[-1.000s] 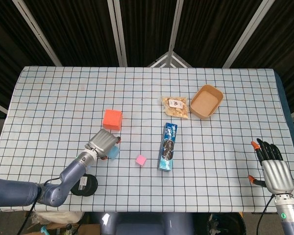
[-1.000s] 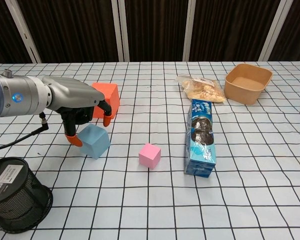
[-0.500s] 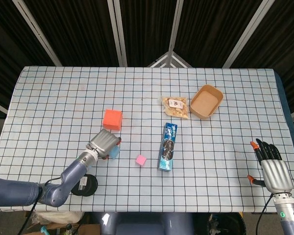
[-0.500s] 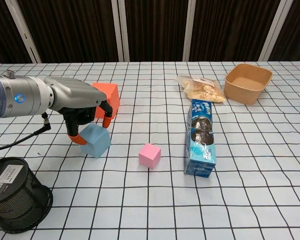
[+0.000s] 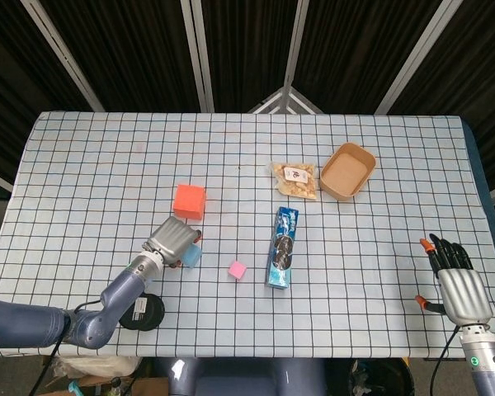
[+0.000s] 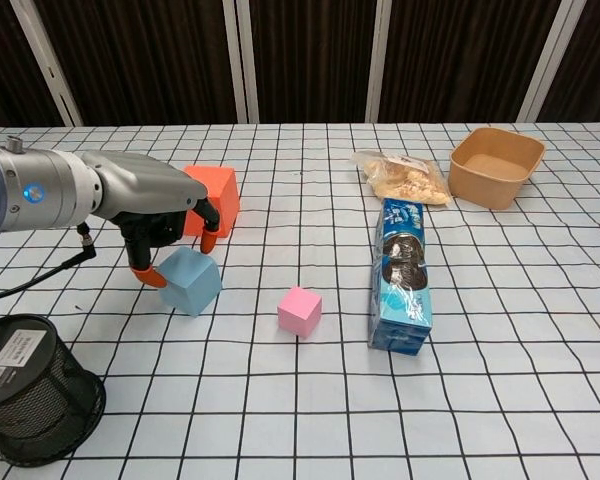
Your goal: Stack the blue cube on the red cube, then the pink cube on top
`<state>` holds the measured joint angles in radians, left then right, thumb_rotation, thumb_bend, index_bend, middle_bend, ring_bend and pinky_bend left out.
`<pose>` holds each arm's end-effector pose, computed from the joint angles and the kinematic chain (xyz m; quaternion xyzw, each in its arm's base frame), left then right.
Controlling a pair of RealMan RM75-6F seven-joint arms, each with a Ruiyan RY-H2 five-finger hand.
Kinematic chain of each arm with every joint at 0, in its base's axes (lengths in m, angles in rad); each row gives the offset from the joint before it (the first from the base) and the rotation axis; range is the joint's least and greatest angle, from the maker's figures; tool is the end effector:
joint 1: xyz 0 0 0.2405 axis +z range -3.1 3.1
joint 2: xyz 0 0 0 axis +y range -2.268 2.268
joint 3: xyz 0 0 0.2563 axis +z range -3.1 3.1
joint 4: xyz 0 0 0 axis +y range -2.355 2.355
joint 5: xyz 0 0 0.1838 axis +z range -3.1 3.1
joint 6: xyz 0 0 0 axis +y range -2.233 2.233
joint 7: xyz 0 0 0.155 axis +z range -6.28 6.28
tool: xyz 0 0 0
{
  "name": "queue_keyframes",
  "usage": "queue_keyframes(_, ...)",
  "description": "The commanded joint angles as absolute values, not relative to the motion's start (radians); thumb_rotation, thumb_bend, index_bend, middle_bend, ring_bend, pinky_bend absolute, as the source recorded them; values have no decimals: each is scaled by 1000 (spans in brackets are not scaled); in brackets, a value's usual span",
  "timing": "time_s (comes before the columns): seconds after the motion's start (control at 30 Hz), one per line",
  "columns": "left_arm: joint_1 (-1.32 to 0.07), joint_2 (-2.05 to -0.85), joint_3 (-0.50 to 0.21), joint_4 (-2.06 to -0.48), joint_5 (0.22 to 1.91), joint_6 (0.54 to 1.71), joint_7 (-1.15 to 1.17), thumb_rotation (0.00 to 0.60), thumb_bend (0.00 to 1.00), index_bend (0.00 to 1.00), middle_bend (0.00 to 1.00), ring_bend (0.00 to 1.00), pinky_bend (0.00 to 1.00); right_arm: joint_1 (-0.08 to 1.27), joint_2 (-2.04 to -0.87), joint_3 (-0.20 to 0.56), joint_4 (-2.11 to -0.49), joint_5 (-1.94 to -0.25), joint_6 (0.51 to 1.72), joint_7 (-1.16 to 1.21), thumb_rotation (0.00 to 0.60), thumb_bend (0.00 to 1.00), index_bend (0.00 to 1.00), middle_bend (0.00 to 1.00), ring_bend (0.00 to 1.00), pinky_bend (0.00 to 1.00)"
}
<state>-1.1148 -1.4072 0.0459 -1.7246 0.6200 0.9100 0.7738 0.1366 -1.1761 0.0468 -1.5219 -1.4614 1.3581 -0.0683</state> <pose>-0.1048 0.3447 0.0014 -0.8591 -0.2750 -0.1809 0.3919 -0.3166 -0.2055 0.1573 0.6332 -0.3878 0.3299 0.5829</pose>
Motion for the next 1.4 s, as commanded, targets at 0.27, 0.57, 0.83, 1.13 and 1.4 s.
queue_keyframes(0.27,-1115,-1406,49,-1732,616,918,780,600,256,350,817,645,695,140,-1176,44,-1524,-1458,1346,-65,600,95,18,10,58,87)
queue_keyframes(0.57,-1117,-1419,51,-1712,610,907,779,600,256,355,818,645,695,142,-1176,46,-1522,-1450,1343,-65,600,95,18,10,58,87)
queue_keyframes(0.83,-1122,-1431,56,-1698,606,904,789,600,256,415,820,645,695,146,-1178,43,-1524,-1447,1332,-71,600,95,18,10,58,87)
queue_keyframes(1.13,-1119,-1430,54,-1704,610,918,790,600,316,460,822,645,695,146,-1175,43,-1526,-1445,1331,-67,600,95,18,10,58,87)
queue_keyframes(1.4,-1117,-1402,39,-1730,595,914,768,600,414,449,822,645,695,144,-1170,42,-1528,-1447,1336,-59,600,95,18,10,58,87)
